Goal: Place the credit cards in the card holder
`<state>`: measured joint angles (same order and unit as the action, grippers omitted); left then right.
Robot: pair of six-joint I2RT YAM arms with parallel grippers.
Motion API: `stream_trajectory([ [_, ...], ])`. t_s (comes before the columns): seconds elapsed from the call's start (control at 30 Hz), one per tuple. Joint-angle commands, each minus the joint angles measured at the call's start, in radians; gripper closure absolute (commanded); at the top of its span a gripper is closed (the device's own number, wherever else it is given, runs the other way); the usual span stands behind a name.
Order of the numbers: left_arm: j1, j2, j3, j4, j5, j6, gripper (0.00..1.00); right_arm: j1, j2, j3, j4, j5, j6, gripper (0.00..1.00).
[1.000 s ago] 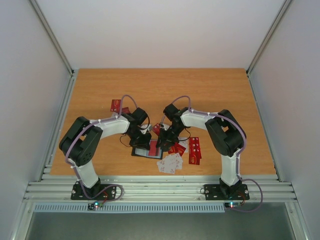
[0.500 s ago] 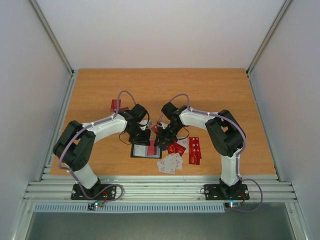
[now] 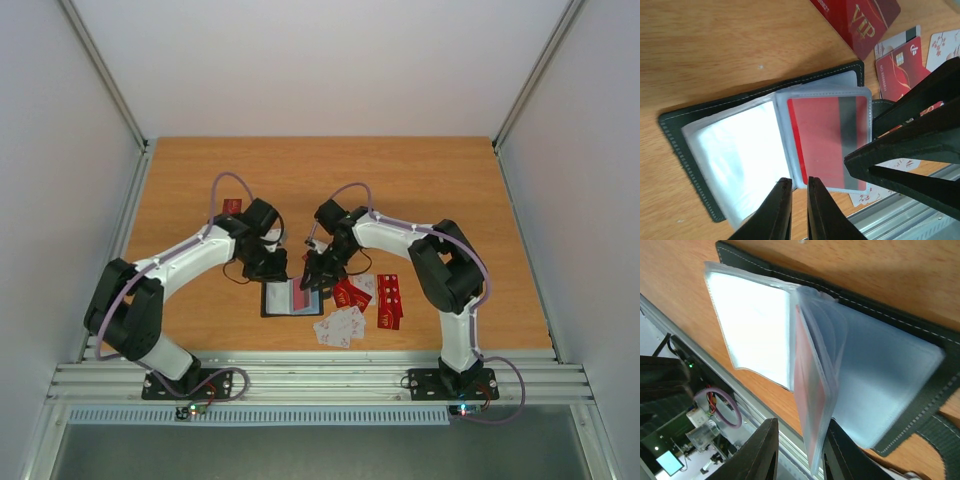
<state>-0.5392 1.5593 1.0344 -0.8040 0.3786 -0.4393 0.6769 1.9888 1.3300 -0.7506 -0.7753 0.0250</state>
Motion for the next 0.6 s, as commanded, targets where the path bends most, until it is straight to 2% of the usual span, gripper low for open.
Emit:
stream_trajectory([
  [0.0,0.034,-0.069,0.016,-0.056,-0.031,0.016,0.87,0.030,0.037,0.061,-0.031,-0.015,-0.008,0.75],
  [0.43,0.091,-0.244,-0.032,-0.146,-0.063,0.037,0.84,0.105,0.140,0.233,-0.096,0.005,0.023,0.74],
  [0.57,0.096,-0.293,-0.048,-0.167,-0.078,0.037,0.83,0.123,0.177,0.295,-0.132,0.013,0.026,0.71],
])
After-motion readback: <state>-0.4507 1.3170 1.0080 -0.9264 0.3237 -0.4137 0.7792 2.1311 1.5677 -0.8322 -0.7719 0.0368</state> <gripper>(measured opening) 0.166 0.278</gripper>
